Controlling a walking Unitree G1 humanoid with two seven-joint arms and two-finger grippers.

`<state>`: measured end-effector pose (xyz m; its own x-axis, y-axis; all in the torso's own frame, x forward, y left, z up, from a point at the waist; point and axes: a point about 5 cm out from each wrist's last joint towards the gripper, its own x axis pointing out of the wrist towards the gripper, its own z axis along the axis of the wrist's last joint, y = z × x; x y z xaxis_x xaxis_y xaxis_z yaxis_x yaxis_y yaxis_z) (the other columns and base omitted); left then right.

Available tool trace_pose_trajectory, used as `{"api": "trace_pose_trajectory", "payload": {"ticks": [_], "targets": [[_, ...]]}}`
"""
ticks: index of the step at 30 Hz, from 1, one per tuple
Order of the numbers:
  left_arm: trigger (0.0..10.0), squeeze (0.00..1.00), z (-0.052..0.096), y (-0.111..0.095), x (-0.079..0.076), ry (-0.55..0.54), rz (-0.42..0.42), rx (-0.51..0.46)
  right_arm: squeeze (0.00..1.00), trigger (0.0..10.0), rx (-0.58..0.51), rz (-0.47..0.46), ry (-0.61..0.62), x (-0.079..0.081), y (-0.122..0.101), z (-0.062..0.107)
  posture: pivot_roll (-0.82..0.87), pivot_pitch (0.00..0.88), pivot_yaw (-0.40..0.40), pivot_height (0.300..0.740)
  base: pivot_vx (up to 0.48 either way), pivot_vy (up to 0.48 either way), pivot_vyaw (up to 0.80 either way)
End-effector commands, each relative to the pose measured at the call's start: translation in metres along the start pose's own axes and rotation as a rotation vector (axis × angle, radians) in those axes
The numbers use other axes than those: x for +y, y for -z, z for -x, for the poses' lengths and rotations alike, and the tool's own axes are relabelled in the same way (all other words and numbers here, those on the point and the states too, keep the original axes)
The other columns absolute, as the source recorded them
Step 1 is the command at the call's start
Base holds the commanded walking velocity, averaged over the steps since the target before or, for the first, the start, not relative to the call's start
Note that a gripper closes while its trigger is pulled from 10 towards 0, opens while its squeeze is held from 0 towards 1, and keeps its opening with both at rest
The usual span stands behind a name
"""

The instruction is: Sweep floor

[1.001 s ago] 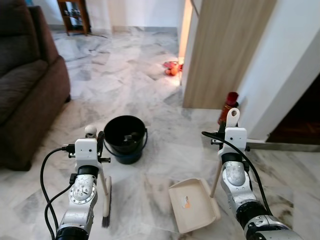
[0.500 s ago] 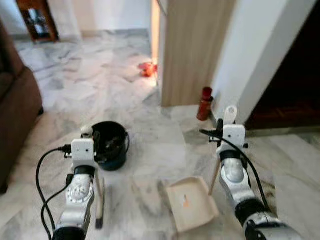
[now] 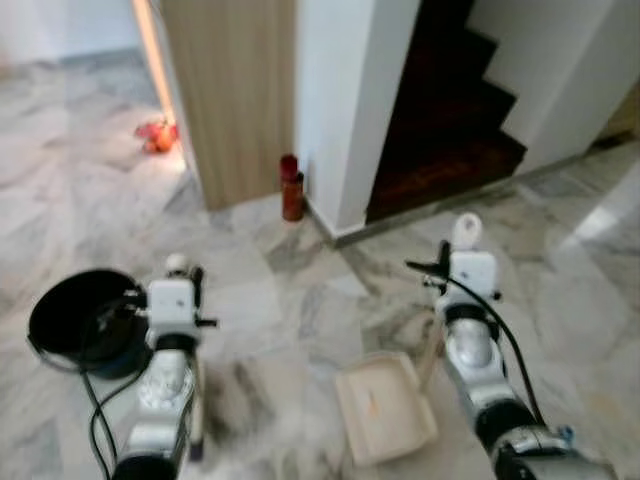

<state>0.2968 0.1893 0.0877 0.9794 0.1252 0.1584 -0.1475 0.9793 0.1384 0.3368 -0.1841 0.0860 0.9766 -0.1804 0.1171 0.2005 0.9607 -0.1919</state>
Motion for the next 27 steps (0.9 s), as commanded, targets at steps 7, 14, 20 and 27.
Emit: {"api": "trace_pose_trajectory", "payload": {"ticks": [7,14,20,27], "targets": [[10.0,0.0,-0.0041,-0.0078,0.0024,-0.004,-0.004,-0.046,0.0,10.0,-0.055,-0.011,-0.016,0.0068,-0.0137,-0.0068,0.1,0.0,-0.039,0.74,0.0,0.0,-0.8],[10.0,0.0,-0.005,-0.0081,0.0029,-0.001,-0.003,-0.047,0.0,10.0,-0.054,-0.012,-0.017,0.0081,-0.0139,-0.0068,0.1,0.0,-0.036,0.74,0.0,0.0,-0.8],[10.0,0.0,-0.0058,-0.0085,0.0024,0.001,-0.003,-0.048,0.0,10.0,-0.055,-0.015,-0.016,0.0083,-0.0142,-0.0069,0.1,0.0,-0.034,0.74,0.0,0.0,-0.8],[10.0,0.0,-0.0064,-0.009,0.0018,0.005,-0.002,-0.051,0.0,10.0,-0.055,-0.015,-0.016,0.0088,-0.014,-0.0066,0.1,0.0,-0.032,0.74,0.0,0.0,-0.8]]}}
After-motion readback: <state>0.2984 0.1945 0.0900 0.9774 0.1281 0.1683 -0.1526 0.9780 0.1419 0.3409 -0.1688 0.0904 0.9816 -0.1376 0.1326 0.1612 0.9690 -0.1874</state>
